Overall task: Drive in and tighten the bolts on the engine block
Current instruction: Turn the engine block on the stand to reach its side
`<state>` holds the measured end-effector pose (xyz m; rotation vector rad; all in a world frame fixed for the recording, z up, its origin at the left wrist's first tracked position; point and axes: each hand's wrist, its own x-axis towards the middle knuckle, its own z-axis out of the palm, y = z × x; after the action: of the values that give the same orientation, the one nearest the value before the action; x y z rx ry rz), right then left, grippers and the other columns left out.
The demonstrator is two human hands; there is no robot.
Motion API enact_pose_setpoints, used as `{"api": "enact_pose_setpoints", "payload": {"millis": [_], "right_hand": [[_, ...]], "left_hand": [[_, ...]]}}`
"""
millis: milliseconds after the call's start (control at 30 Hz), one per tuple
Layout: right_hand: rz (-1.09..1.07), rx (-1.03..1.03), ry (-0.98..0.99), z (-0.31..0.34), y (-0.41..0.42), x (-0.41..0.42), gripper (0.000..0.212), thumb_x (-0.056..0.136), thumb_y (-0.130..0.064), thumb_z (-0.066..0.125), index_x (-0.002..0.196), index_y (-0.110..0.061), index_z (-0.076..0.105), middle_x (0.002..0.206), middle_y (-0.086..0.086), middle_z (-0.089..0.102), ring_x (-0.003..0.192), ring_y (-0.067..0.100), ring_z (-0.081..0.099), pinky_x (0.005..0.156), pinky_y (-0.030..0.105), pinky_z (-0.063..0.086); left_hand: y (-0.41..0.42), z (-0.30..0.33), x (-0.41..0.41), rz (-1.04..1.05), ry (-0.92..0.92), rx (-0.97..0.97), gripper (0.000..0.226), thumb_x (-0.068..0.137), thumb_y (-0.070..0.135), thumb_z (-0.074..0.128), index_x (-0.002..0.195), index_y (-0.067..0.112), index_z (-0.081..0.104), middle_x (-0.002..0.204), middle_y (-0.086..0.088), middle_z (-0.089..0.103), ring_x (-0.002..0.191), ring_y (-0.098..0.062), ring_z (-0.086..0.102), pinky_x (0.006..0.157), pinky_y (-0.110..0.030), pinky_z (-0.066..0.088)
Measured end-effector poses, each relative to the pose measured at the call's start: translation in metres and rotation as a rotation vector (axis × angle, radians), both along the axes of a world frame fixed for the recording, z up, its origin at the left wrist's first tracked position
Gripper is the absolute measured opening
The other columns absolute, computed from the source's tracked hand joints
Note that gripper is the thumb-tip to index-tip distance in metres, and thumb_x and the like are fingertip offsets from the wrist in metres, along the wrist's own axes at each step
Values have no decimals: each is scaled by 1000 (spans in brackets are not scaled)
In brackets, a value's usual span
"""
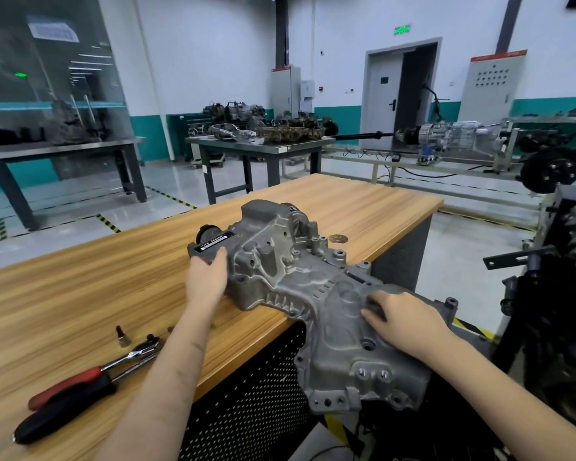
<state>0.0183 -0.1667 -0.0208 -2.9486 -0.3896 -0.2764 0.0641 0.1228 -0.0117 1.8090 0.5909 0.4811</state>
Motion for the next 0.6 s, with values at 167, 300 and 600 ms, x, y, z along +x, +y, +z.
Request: {"api": "enact_pose_setpoints", "payload": {"millis": [167, 300, 600], "right_hand": [[29, 11, 73, 6, -5, 3, 30, 94, -37, 45, 110, -16, 57, 113, 5, 63, 106, 25, 57, 82, 33, 48], [59, 3, 75, 6, -6, 3, 30, 93, -36, 46, 110, -14, 58, 111, 6, 64, 104, 25, 58, 81, 34, 48], [-1, 140, -20, 39, -2, 26, 31, 91, -39, 48, 103, -15, 62, 97, 10, 67, 92, 29, 61, 71, 33, 47]], "left_hand": [[-19, 6, 26, -60, 211, 183, 69, 91, 53, 41, 143, 8, 28, 149, -20, 22, 136, -38, 17, 111, -46, 20], [-15, -2, 25, -86, 231, 232, 67, 91, 55, 38, 139, 7, 37, 148, -20, 27, 137, -36, 18, 112, -41, 19], [8, -4, 23, -100, -28, -803, 35, 90, 32, 56, 117, 11, 57, 115, -9, 63, 103, -26, 59, 98, -43, 44]]}}
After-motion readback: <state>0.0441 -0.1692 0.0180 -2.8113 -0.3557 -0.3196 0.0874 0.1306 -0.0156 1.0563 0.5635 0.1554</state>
